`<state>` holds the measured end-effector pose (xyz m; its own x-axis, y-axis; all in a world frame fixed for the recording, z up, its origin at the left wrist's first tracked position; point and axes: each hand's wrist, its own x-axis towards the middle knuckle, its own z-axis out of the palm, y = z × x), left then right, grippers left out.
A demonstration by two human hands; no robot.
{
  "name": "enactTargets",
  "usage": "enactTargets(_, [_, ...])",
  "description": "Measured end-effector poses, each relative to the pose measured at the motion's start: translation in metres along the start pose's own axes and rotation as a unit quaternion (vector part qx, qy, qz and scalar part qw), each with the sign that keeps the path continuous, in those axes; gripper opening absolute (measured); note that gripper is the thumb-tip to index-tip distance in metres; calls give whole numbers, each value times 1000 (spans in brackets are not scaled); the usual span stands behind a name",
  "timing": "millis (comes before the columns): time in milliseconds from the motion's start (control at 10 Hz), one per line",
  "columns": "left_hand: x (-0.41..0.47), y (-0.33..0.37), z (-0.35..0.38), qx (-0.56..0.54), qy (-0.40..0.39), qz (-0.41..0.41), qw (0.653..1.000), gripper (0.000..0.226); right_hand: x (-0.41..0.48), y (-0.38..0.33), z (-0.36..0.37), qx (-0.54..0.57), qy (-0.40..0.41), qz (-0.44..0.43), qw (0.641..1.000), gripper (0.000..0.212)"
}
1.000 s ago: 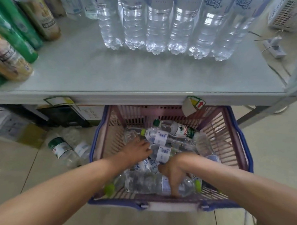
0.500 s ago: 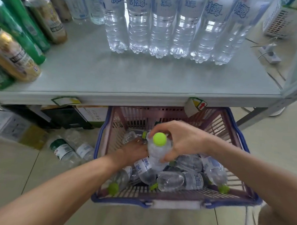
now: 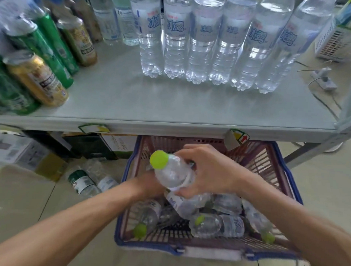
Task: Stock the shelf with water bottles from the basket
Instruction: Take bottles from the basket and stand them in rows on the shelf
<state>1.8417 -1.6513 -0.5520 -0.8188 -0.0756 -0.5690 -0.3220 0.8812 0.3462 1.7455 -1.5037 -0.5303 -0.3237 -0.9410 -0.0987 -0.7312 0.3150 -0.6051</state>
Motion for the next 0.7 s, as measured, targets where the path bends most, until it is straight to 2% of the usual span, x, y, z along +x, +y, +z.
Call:
enactTargets(100, [32,-21,1,130,8,155,979,35,-5,-12,-55,93,137,2,986,49])
enactTargets(200, [33,-31,-28,61,15,197,978,52,-9,-30,-97,147,225,-28,963,57])
enactTargets(300, [17,-27,-61,-42,38,250,966,65,-12,-39,-136,149,300,-44,941,54])
enactTargets(400, [5,-30,-87,-161,32,239,957,67,-14,-47,-172,107,355,-45,928,52])
enactTargets(500, [-10,-38,-110,-262,63,241,932,55,-7,-52,-187,107,377,-21,920,51])
enactTargets(600, [-14,-44,-129,-362,148,256,884,50,16,-38,-184,111,409,3,906,54])
enactTargets(700, [-8,-50,-144,-458,237,268,814,57,46,-23,-163,117,409,42,904,65])
